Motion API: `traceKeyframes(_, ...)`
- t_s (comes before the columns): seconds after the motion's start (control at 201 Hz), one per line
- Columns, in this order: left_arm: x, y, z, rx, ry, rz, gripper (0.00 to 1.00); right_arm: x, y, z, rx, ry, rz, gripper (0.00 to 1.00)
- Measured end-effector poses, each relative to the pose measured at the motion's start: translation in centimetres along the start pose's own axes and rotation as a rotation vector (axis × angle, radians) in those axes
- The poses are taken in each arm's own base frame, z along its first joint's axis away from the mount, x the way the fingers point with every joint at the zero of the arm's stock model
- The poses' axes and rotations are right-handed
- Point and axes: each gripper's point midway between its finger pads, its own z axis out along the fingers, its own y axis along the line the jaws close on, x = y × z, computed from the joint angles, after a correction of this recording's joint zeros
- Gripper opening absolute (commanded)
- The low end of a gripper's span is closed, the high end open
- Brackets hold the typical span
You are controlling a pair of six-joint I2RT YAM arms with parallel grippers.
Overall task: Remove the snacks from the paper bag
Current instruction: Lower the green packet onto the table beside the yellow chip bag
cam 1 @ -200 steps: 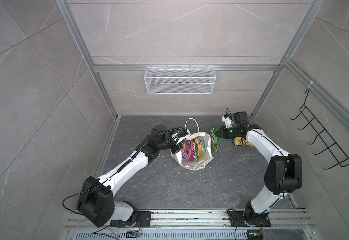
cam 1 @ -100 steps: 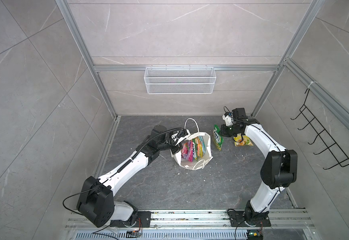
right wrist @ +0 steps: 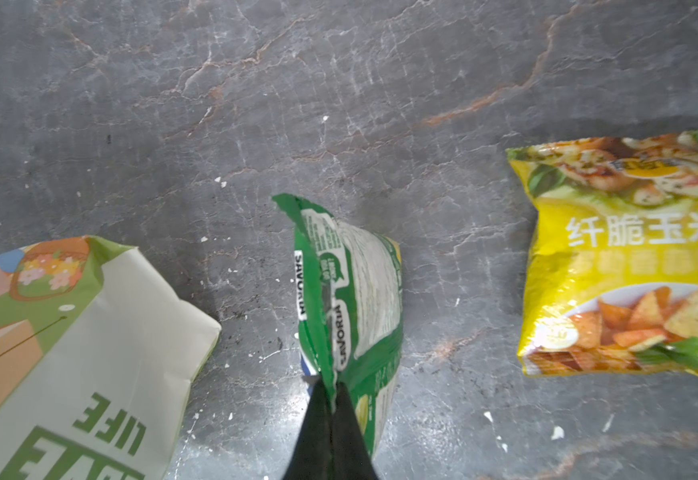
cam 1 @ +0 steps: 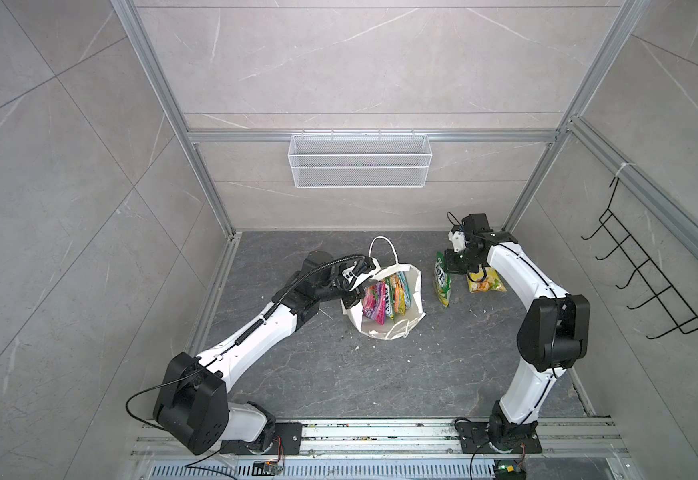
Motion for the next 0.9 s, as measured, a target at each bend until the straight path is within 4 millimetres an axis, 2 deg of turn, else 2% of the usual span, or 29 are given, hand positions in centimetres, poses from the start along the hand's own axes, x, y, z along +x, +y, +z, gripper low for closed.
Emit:
traceKeyframes(0.284, 0.2, 0.2, 0.5, 0.0, -0.004, -0.024, 0.0, 0.1, 0.3, 0.1, 0.041, 0.022, -0.019, 0.0)
traceKeyframes(0.577, 0.3, 0.3, 0.9, 0.004, -0.01, -0.033, 0.0, -0.9, -0.1, 0.2, 0.071, 0.011, -0.021, 0.0)
traceKeyframes(0.896, 0.2, 0.5, 1.3, 0.0, -0.026, -0.053, 0.0, -1.0, -0.7, 0.5, 0.1, 0.016, -0.02, 0.0)
